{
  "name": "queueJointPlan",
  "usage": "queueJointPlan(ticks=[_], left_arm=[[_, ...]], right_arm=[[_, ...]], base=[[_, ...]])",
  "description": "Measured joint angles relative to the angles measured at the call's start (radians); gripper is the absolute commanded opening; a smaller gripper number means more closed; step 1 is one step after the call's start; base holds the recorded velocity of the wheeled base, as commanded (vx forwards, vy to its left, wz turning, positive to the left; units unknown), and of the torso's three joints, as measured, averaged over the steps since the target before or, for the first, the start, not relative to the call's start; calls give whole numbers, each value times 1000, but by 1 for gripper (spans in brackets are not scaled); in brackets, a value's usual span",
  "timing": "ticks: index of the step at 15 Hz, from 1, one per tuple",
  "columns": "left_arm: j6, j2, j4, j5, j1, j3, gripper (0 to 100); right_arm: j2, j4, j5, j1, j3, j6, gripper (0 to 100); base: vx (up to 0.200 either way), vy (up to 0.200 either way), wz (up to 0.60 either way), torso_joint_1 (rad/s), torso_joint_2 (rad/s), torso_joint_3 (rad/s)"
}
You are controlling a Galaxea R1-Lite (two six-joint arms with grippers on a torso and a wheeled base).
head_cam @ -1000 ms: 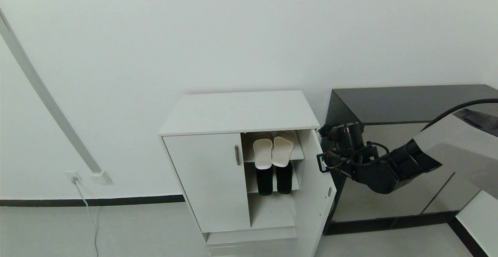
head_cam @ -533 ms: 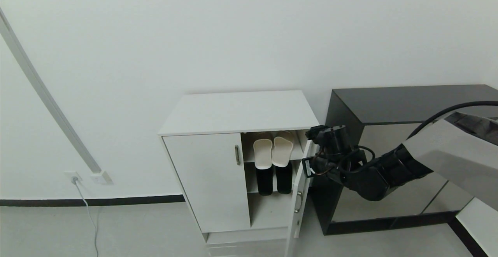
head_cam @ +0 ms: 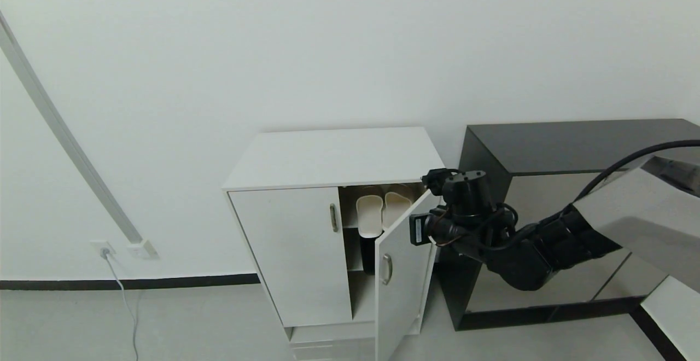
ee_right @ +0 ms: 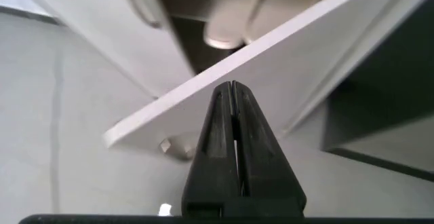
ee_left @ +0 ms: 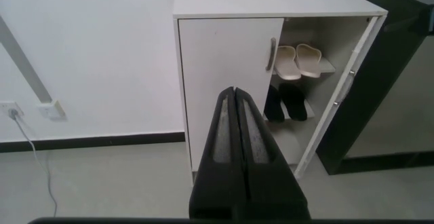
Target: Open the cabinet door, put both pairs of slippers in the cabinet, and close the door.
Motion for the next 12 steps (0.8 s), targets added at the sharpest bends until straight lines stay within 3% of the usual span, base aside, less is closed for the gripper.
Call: queueJointPlan(ticks=[3, 6, 12], left_arm=[[1, 0, 0, 0, 0, 0, 0], [4, 0, 0, -2, 0, 0, 0], [4, 0, 0, -2, 0, 0, 0]], right_arm=[[-78, -40, 90, 1, 124, 5, 0], [-122, -159, 103, 12, 257, -1, 0], [-136, -213, 96, 33, 379, -9, 0]], base=[[0, 0, 0, 0, 0, 0], [0, 0, 0, 0, 0, 0], [200, 0, 0, 2, -2, 2]])
